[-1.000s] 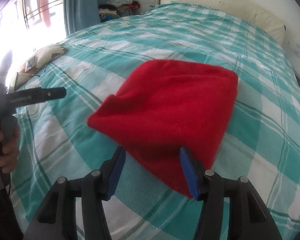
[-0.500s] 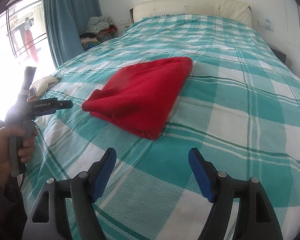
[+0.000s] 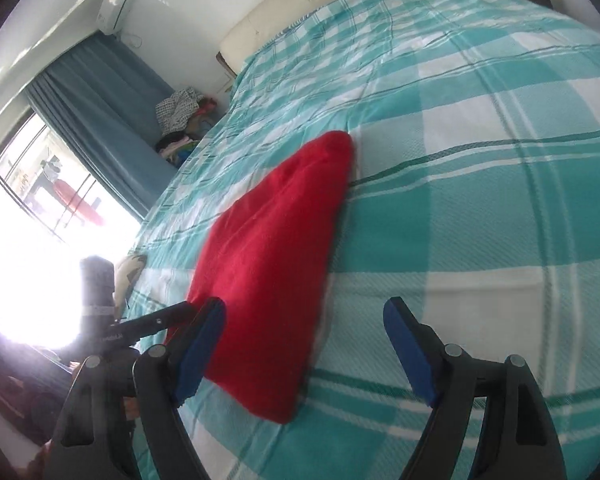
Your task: Fold small clothes
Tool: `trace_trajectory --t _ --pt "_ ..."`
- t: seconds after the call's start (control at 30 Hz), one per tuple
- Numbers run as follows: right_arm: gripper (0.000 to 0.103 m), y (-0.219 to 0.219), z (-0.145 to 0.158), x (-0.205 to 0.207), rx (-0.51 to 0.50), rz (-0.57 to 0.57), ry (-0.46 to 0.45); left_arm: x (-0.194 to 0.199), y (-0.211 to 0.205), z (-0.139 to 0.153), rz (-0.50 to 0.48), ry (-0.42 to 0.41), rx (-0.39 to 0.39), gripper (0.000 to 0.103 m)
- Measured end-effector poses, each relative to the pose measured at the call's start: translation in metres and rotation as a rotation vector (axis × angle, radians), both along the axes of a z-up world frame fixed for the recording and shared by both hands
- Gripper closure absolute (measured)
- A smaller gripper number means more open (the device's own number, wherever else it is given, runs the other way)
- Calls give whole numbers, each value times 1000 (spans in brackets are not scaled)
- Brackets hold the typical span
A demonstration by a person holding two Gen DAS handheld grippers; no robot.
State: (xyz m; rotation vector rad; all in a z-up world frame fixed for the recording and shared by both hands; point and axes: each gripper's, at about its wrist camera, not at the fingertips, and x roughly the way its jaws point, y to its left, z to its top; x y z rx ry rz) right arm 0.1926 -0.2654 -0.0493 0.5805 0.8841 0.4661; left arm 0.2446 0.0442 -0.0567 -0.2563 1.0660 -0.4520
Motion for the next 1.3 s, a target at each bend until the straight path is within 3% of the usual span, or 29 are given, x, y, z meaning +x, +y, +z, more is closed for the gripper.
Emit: trace_trajectory --t 0.13,0.2,0.23,0.27,0.3,0.4,0.6,0.67,0.73,0.8,0.83,0.93,1.0,1.03,1.07,1.1,1.2,1.3 --pt "22 19 -27 53 114 22 90 13 0 -13 39 23 -39 8" --pt "29 35 -33 67 84 38 103 11 -6 -14 26 4 -14 39" --pt "37 47 -31 72 19 53 96 13 -9 -16 1 22 -27 70" --pt "58 60 -28 74 -78 77 89 12 -9 -14 14 27 -30 76" --pt "67 74 -22 73 -203 84 65 11 -7 -10 27 18 -33 81" --pt "73 105 12 57 -404 100 -87 4 -5 14 42 -38 -27 85" --pt "73 111 103 30 -411 110 -350 -26 -5 99 34 -261 -63 85" --pt "73 105 124 30 -381 110 -385 -30 -8 114 28 -299 -74 84" --pt "73 92 123 36 -349 102 -341 -29 -13 106 13 -270 -64 78" --pt "68 80 100 47 -314 101 -223 -26 -20 77 7 -197 -1 64" --pt "65 73 81 49 -312 99 -147 -28 -22 59 12 -157 49 51" --pt "48 47 33 34 -367 53 14 -41 -26 24 33 -115 220 50" --pt "38 26 22 9 -399 9 7 -57 -29 30 47 -172 273 42" --pt "31 18 24 -6 -417 -11 -11 -67 -30 38 59 -213 290 27" --pt "17 11 27 -19 -438 -26 -35 -80 -32 47 84 -263 308 9" --pt "12 6 34 -34 -460 -31 -66 -91 -32 55 116 -318 325 2" --pt "3 0 53 -78 -545 -38 -150 -128 -41 70 168 -434 368 0" --pt "0 4 65 -122 -585 -48 -218 -144 -54 65 170 -401 454 0"
